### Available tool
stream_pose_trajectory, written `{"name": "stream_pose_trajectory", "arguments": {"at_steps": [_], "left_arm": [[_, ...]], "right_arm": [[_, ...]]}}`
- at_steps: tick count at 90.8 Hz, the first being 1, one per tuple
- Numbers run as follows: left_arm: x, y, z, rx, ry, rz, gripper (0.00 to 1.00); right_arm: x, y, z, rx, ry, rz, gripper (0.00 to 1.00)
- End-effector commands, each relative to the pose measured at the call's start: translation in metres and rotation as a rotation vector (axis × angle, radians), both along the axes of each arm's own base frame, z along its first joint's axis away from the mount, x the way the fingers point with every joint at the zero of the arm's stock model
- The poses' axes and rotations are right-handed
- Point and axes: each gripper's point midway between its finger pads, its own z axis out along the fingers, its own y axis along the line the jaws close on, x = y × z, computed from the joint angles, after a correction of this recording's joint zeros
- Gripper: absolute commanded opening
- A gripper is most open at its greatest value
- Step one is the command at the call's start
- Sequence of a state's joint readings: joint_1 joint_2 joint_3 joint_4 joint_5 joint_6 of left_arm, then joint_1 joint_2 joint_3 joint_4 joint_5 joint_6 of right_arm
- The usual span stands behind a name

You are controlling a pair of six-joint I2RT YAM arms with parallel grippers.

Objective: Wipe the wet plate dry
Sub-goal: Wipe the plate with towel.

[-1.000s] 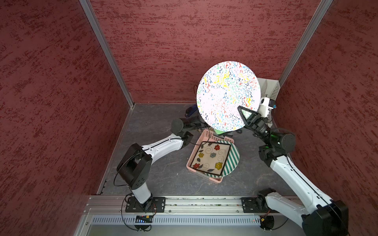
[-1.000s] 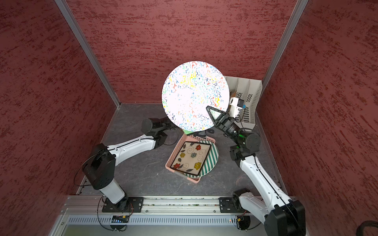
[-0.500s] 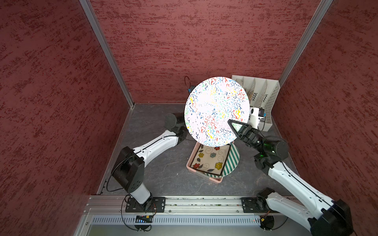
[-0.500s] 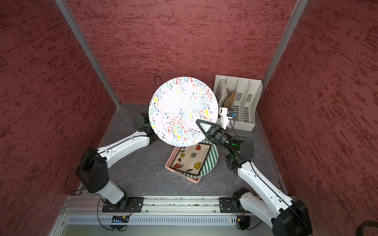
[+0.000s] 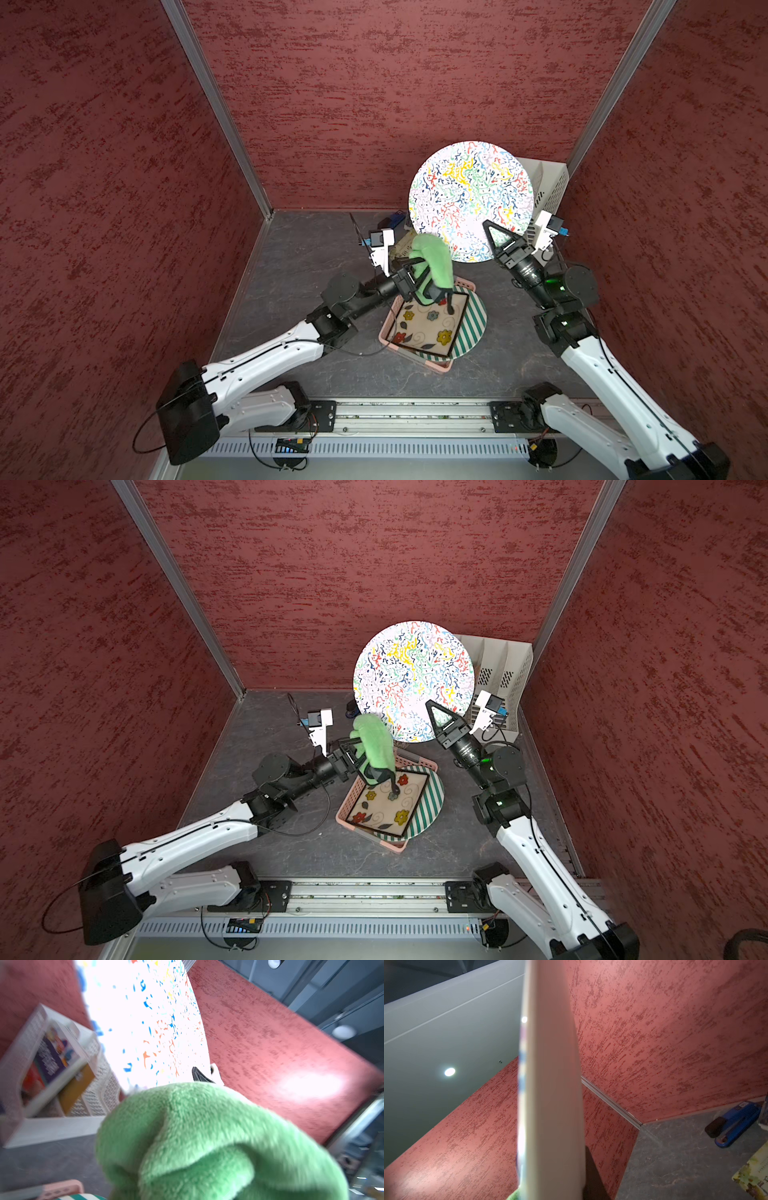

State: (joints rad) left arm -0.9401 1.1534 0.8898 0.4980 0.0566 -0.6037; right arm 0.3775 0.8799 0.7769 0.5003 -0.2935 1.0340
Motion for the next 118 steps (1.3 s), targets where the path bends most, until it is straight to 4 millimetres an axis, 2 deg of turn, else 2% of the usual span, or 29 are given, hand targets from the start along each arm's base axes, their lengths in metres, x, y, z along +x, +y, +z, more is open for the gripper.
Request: {"name": "stream_pose_trajectory", "arguments": {"at_steps": [1,8,20,32,44,48,53,61,66,72,78,84,96,101,109,118], "left_arm": [[0.059,0.017,-0.05,0.431,-0.033,0.437,0.0],[0.068,0.012,-0.063,0.505,-0.031,0.48,0.0],[0.075,0.023,-0.059,0.515,-0.037,0.541,0.0],[0.095,0.049,-0.055,0.587,-0.017,0.628,0.0],[0.13,0.093,-0.056,0.662,0.054,0.73,0.0],[0.136,0.096,-0.058,0.695,0.063,0.703,0.0],[0.132,0.075,-0.061,0.725,0.029,0.559,0.0],[0.107,0.018,-0.069,0.752,-0.053,0.286,0.0],[0.093,-0.011,-0.075,0.782,-0.086,0.199,0.0],[0.091,-0.032,-0.095,0.862,-0.068,0.173,0.0],[0.096,-0.04,-0.111,0.925,-0.047,0.188,0.0],[0.094,-0.047,-0.117,0.939,-0.049,0.166,0.0],[0.071,-0.075,-0.115,0.9,-0.095,-0.023,0.0],[0.066,-0.083,-0.114,0.892,-0.1,-0.051,0.0],[0.078,-0.073,-0.116,0.905,-0.057,0.047,0.0],[0.091,-0.041,-0.115,0.848,0.042,0.142,0.0]], "right_arm": [[-0.011,0.038,-0.012,-0.122,-0.036,0.099,0.0],[-0.015,0.043,-0.011,-0.136,-0.049,0.106,0.0],[-0.015,0.039,-0.023,-0.169,-0.034,0.072,0.0],[-0.029,0.048,-0.047,-0.216,-0.037,0.144,0.0],[-0.053,0.057,-0.073,-0.24,-0.068,0.244,0.0],[-0.056,0.056,-0.077,-0.233,-0.064,0.248,0.0],[-0.056,0.054,-0.079,-0.225,-0.055,0.238,0.0],[-0.048,0.054,-0.069,-0.219,-0.058,0.212,0.0],[-0.043,0.059,-0.06,-0.213,-0.069,0.218,0.0],[-0.04,0.064,-0.05,-0.21,-0.093,0.232,0.0],[-0.038,0.065,-0.047,-0.211,-0.103,0.229,0.0],[-0.037,0.066,-0.049,-0.225,-0.101,0.227,0.0],[-0.052,0.079,-0.057,-0.238,-0.148,0.28,0.0],[-0.051,0.081,-0.062,-0.235,-0.141,0.27,0.0],[-0.037,0.065,-0.058,-0.2,-0.097,0.153,0.0],[-0.024,0.03,-0.034,-0.164,-0.042,-0.005,0.0]]}}
